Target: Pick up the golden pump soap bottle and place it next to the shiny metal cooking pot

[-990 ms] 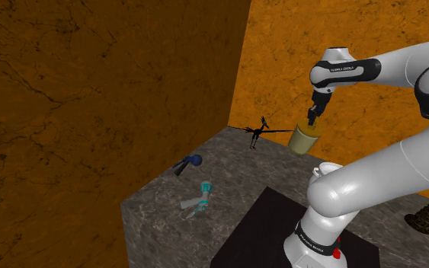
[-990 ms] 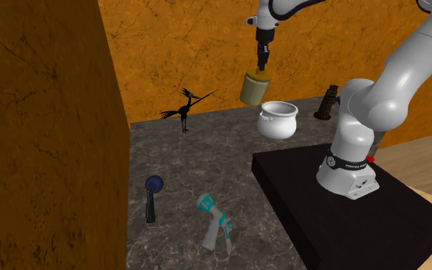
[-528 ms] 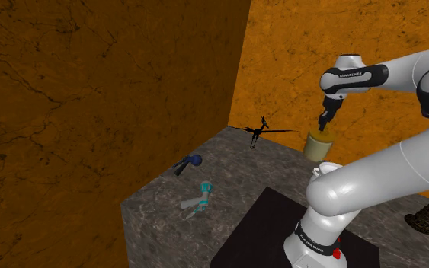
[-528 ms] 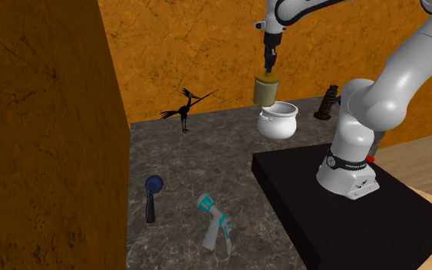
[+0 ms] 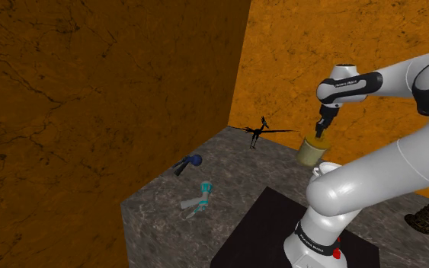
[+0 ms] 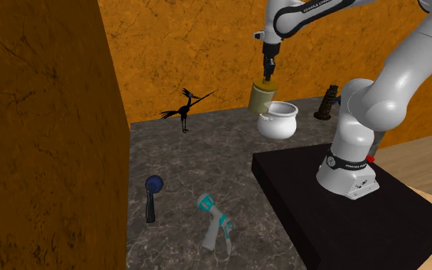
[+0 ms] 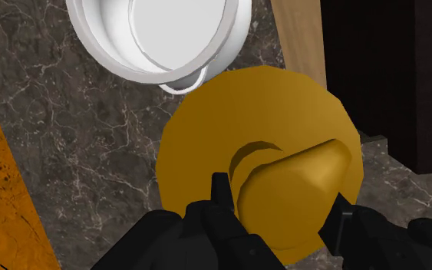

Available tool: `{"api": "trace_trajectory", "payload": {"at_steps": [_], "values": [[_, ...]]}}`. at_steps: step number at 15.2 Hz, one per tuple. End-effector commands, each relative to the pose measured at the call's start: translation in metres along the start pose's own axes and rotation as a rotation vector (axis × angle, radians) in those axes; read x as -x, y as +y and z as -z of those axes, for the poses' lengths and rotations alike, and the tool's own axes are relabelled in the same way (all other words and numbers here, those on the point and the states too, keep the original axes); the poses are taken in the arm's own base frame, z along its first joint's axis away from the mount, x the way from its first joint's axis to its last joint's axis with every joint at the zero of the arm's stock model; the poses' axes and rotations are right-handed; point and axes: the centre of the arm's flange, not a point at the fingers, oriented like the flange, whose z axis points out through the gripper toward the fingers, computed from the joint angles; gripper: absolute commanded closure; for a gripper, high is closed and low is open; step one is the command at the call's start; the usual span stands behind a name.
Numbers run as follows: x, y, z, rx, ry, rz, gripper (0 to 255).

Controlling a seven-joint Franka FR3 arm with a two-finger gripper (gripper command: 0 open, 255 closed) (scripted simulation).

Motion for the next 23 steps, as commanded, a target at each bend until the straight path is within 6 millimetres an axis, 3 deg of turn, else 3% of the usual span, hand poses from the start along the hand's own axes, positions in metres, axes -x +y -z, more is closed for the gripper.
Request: {"api": "trace_trajectory", "payload": {"at_steps": [1, 23], "values": [[-0.001, -0.003, -0.011, 0.001, 0.001, 0.0, 255], [-0.003, -0.025, -0.125, 0.001, 0.001, 0.0, 255]]}}
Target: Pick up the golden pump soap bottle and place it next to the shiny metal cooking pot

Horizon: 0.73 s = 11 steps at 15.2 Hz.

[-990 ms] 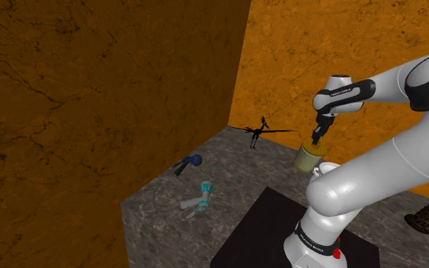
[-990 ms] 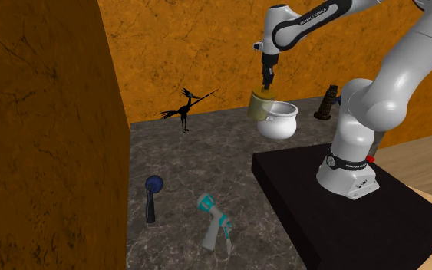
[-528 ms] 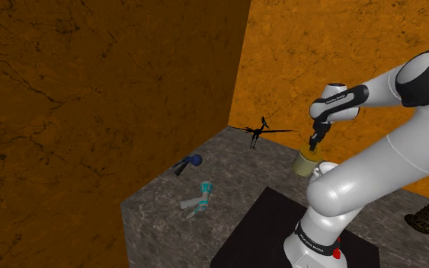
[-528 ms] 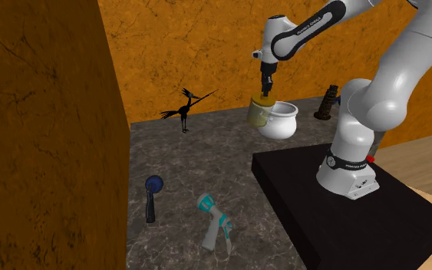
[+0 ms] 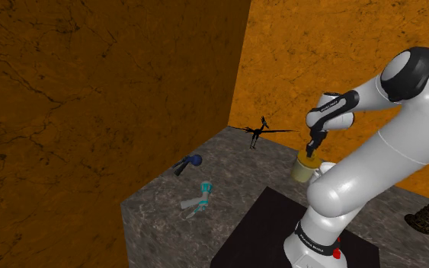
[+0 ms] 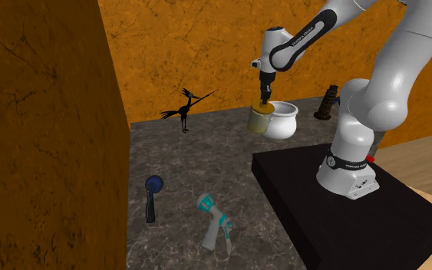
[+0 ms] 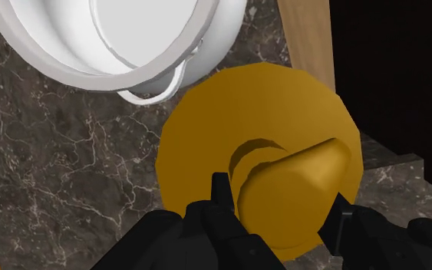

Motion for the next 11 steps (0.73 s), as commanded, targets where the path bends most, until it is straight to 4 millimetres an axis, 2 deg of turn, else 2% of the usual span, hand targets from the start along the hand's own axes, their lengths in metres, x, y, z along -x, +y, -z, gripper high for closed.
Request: {"api": "trace_trajectory", "payload": {"at_steps": [1, 11], "values": [[0.0, -0.001, -0.01, 0.001, 0.001, 0.0, 255], [-0.001, -0.011, -0.062, 0.001, 0.001, 0.0, 255]]}}
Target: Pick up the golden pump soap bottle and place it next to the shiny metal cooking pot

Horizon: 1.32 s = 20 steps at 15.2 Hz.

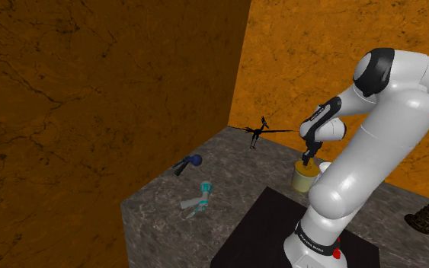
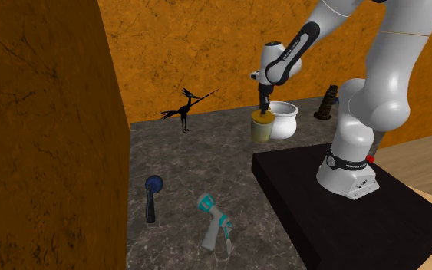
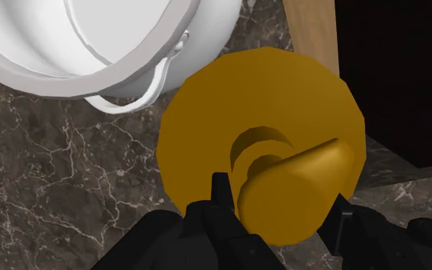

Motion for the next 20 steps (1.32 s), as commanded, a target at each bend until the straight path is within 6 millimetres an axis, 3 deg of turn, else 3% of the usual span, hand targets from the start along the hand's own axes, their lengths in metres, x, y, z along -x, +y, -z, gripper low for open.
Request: {"api": "trace_trajectory", "payload": {"at_steps": [1, 6, 13, 14, 19, 20], "values": [[0.0, -0.002, -0.011, 0.002, 0.001, -0.001, 255], [0.0, -0.006, -0.034, 0.002, 0.001, -0.001, 255], [0.0, -0.006, -0.034, 0.002, 0.001, -0.001, 255], [0.0, -0.007, -0.034, 0.002, 0.001, -0.001, 0], [0.0, -0.006, -0.034, 0.002, 0.001, -0.001, 0], [0.0, -0.006, -0.021, 0.002, 0.001, -0.001, 0]]}}
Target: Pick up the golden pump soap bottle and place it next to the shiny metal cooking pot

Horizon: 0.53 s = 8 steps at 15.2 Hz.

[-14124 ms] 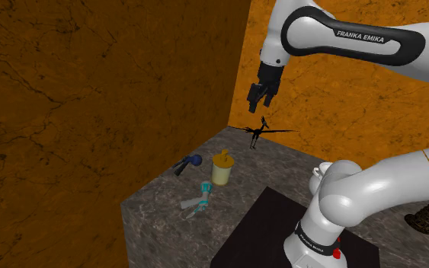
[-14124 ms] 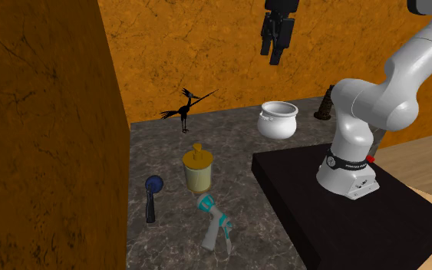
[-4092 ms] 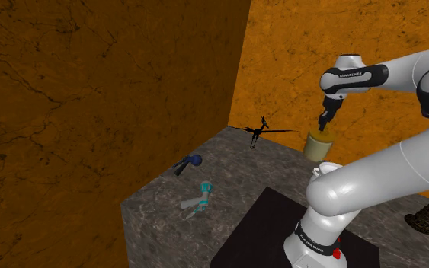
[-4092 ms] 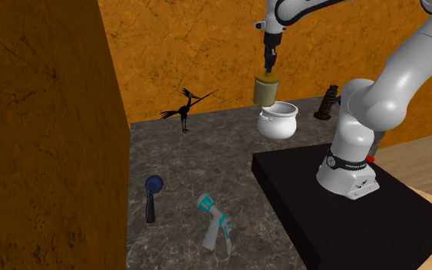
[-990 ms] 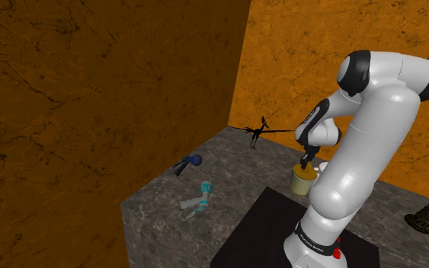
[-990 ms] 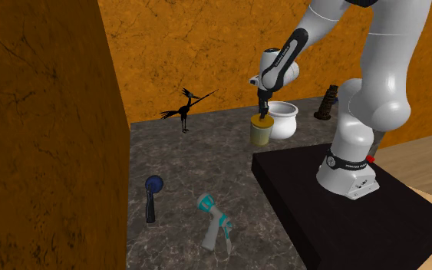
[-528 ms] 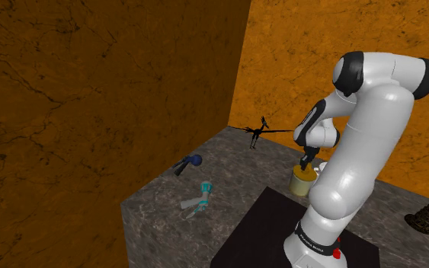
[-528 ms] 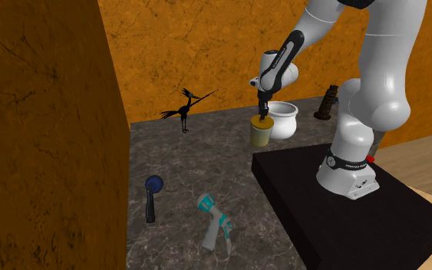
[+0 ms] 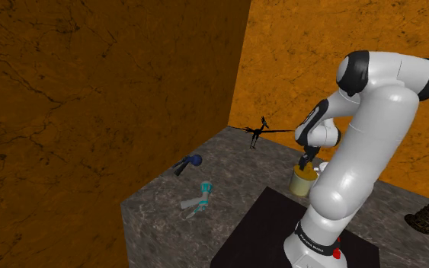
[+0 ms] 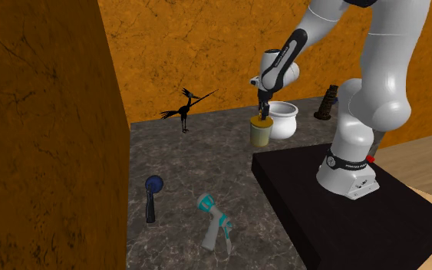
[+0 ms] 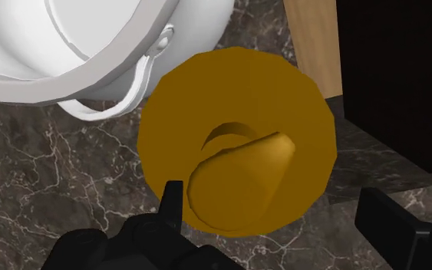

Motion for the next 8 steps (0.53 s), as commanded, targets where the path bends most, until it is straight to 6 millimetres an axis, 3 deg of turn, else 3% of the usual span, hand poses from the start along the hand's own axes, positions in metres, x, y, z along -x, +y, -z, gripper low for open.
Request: {"api": "trace_trajectory", "payload": {"at_steps": [1, 3, 8], "values": [[0.0, 0.001, 0.021, 0.004, -0.005, 0.008, 0], [-0.001, 0.001, 0.044, 0.004, -0.005, 0.008, 0], [-0.001, 0.001, 0.044, 0.004, -0.005, 0.008, 0]]}}
